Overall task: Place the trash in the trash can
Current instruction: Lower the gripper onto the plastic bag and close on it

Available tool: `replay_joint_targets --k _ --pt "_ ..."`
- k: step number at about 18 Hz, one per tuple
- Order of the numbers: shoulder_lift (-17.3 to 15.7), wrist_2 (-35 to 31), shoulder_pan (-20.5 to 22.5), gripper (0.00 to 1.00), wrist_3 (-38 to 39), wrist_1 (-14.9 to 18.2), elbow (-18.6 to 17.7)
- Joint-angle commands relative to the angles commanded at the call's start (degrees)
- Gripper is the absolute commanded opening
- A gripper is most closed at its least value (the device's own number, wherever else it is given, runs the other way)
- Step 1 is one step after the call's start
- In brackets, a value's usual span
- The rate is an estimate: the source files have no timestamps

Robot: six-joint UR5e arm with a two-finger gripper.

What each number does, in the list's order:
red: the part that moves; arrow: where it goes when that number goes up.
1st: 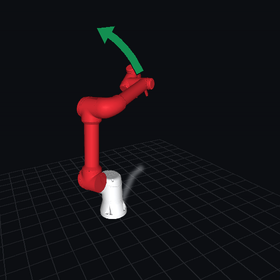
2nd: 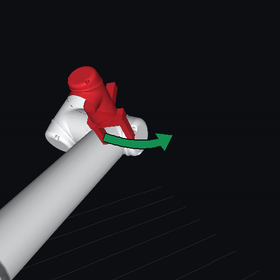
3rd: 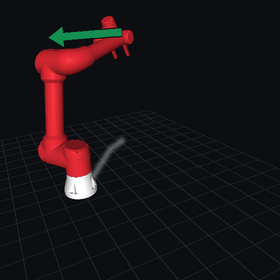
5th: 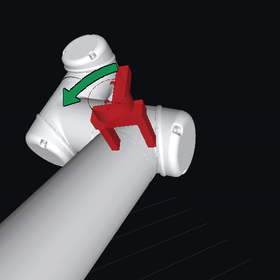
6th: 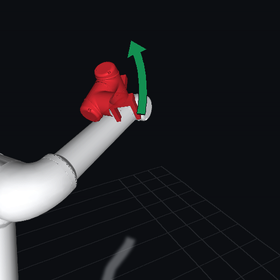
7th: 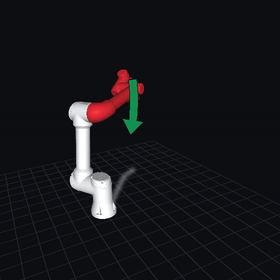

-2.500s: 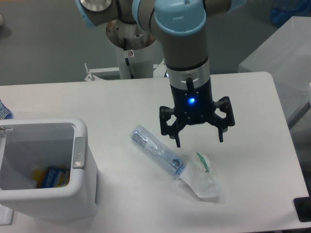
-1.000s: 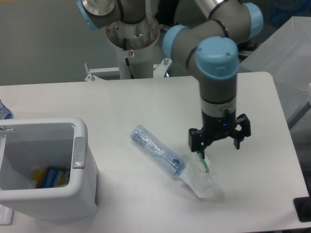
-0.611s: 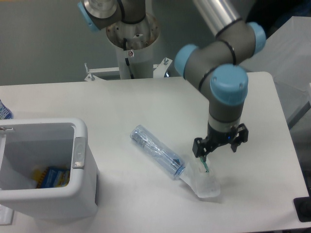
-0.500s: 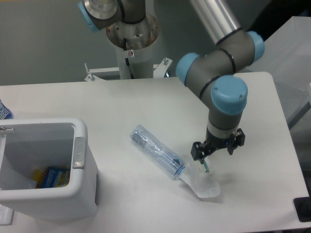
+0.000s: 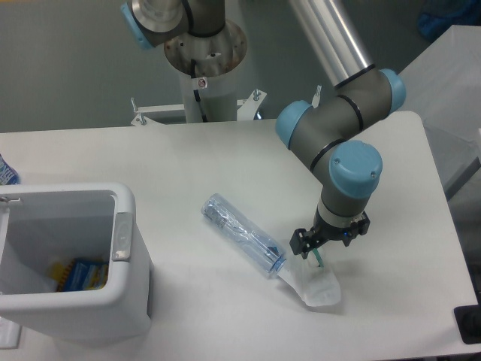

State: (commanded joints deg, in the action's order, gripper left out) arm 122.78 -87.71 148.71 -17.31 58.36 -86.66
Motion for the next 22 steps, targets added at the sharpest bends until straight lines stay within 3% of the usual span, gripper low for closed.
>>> replay_joint_targets --k 4,8,10,16,19,22 --pt "0.44 -0.09 0.09 0.81 -0.09 -0.09 0.18" --pt "0.62 -0.09 0.00 0.55 0.00 -0.09 0.09" --pt "0.71 -0.09 0.00 0.51 0.00 -0.09 0.18" --pt "1.14 -0.18 -0.09 0.21 0.79 -0.70 0.44" --pt "1.06 -0.09 -0.09 0.14 0.70 -0.70 0.62" --pt "1.06 -0.09 0.00 0.13 0.70 -0.70 0.79"
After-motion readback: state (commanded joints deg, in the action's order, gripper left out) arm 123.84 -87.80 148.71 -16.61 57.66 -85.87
